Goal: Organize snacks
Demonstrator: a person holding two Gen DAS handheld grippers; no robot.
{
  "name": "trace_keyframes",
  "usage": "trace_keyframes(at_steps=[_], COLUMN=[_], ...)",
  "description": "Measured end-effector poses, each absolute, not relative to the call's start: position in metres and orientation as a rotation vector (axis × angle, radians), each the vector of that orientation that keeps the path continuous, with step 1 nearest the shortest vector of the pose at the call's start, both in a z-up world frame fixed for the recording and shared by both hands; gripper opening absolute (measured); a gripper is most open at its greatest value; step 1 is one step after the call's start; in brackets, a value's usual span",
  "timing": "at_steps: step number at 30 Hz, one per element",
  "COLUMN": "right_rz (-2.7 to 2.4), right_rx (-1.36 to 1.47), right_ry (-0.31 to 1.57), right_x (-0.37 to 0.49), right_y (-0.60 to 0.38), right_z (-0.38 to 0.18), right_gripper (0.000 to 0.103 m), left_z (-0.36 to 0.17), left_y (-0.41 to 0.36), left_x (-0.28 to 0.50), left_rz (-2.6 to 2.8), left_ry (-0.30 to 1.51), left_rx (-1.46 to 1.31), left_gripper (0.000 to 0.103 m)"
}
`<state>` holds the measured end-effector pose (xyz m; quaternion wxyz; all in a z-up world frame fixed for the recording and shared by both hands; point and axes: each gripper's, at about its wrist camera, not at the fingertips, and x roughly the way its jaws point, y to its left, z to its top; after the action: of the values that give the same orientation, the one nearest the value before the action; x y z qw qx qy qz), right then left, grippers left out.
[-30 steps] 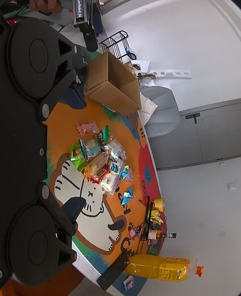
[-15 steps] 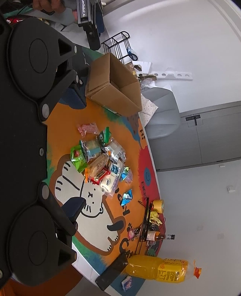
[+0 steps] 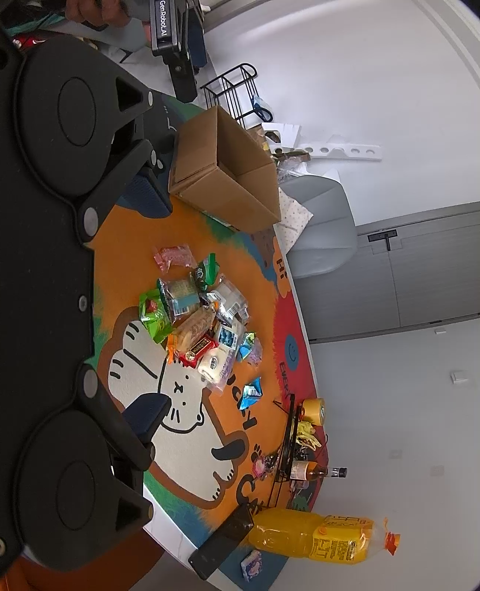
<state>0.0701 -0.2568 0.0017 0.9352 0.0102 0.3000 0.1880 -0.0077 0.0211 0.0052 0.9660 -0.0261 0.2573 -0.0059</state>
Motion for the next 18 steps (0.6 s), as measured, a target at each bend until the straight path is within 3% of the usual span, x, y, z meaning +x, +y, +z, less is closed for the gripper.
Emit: trace_keyframes(at_steps=[18], right_rz=[0.383], right_rx=[0.029], right_ry=[0.612], right_x=[0.0699], right_y=[-0.2594], right_z=[0.0014], right_gripper=[0.103], left_z=[0.007], left_y=[0.0219], left_x=[-0.0078], left_rz=[-0.028], left_ry=[0.522], left_rx=[-0.054], left_gripper=[0.103])
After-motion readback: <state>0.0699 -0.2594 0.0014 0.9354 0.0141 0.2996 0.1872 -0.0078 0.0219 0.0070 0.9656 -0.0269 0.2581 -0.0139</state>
